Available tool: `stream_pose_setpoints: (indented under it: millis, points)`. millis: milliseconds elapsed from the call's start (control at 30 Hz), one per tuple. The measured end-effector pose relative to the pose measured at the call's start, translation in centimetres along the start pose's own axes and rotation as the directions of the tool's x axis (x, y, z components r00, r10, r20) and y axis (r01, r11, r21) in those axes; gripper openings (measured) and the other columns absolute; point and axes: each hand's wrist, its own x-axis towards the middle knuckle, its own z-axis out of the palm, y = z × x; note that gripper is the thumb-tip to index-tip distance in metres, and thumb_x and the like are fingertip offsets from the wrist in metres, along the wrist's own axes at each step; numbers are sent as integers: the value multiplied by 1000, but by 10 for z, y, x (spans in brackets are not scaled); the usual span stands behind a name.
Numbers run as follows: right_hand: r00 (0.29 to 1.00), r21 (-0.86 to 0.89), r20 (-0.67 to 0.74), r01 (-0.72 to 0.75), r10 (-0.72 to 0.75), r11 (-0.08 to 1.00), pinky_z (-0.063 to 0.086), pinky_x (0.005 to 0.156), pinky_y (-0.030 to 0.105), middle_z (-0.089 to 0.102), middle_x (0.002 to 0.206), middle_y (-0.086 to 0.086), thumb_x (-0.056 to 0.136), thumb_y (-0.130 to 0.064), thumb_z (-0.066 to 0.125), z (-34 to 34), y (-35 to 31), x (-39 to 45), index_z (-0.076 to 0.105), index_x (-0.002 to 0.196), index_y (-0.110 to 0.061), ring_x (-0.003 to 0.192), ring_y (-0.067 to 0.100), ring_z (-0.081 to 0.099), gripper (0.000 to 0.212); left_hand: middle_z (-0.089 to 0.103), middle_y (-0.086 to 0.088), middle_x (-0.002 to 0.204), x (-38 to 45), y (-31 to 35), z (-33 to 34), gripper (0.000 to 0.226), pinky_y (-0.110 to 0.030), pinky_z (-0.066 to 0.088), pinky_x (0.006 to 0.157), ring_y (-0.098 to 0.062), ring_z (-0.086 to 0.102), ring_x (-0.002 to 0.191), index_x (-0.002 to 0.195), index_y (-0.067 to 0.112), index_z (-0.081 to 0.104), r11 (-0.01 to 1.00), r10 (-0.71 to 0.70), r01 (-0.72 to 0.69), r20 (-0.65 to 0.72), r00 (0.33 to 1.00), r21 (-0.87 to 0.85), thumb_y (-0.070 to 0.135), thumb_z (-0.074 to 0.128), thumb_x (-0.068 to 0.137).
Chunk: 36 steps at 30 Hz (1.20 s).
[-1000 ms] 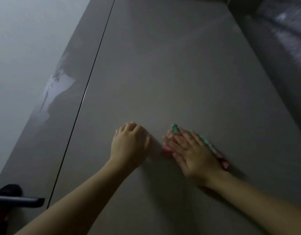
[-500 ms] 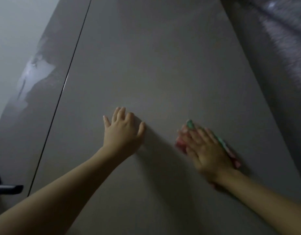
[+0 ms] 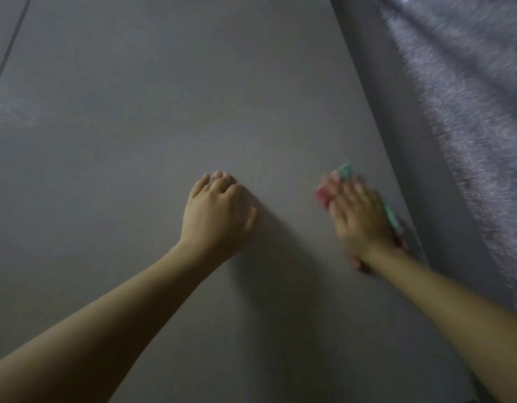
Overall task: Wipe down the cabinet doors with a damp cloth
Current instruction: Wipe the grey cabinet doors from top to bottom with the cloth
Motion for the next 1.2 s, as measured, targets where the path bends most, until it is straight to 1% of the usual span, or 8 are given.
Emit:
stream_pose_setpoints:
  millis: [133, 367, 567, 667, 800, 933, 1033, 1200]
  points:
    - [937, -11, 32, -346, 347, 938, 16, 117, 45, 26, 156, 4, 86, -49, 2, 4, 7, 27, 26, 150, -20, 144, 30, 24, 74, 67, -19, 110, -1, 1, 2, 60, -44, 35, 106, -37, 60, 112, 99, 0, 71, 1000, -3, 3, 17, 1000, -13, 43, 34, 78]
    - [956, 53, 46, 286, -289, 957, 23, 111, 41, 29, 153, 3, 100, -37, 22, -7, -30, -71, 28, 147, -23, 138, 27, 32, 49, 69, -18, 105, 2, -3, -7, 60, -30, 33, 102, -33, 63, 105, 94, 0, 72, 998, -7, 10, 46, 999, -54, 43, 32, 79]
    - [924, 7, -2, -383, 383, 924, 20, 115, 51, 32, 153, 9, 90, -47, 6, 2, -1, 17, 32, 148, -16, 141, 38, 28, 70, 69, -18, 104, 0, -5, -4, 59, -35, 42, 100, -34, 63, 106, 95, 0, 72, 998, 9, -5, 58, 998, -67, 43, 33, 79]
    - [999, 23, -27, 21, -20, 1000, 26, 111, 52, 37, 149, 10, 99, -37, 22, 7, -55, -44, 37, 144, -12, 136, 41, 35, 54, 68, -20, 110, 0, -5, -4, 64, -38, 41, 102, -35, 60, 113, 99, -1, 71, 997, 6, -3, 30, 1000, -82, 44, 31, 79]
    - [895, 100, 108, 424, -433, 900, 21, 113, 43, 35, 149, -1, 102, -40, 21, -10, -59, -108, 41, 140, -21, 138, 28, 33, 48, 61, -16, 127, 1, -3, -9, 81, -34, 29, 111, -30, 48, 129, 115, 1, 66, 995, -1, 10, 88, 996, -102, 52, 19, 74]
    - [998, -4, -3, -66, 66, 998, 26, 110, 47, 40, 148, 10, 99, -39, 23, 5, -37, -40, 34, 147, -18, 133, 40, 40, 54, 51, -13, 140, 1, -9, -14, 90, -29, 15, 116, -23, 36, 138, 128, 4, 58, 997, 21, -10, 141, 990, -81, 56, 14, 69]
    - [938, 42, -111, -326, 329, 944, 32, 108, 55, 46, 145, 10, 96, -36, 26, 9, -80, -17, 46, 141, -14, 133, 40, 41, 54, 43, -11, 146, -1, -8, -14, 88, -29, 9, 116, -22, 30, 141, 135, 6, 51, 997, 41, -30, 165, 985, -67, 57, 18, 72]
    - [955, 78, 80, 280, -286, 957, 18, 115, 45, 39, 149, 2, 100, -38, 24, -4, -103, -112, 47, 139, -21, 140, 29, 30, 48, 19, -7, 159, -7, -8, -10, 78, -33, -4, 118, -20, 7, 148, 149, 12, 28, 999, 11, 0, 257, 966, -45, 53, 33, 83]
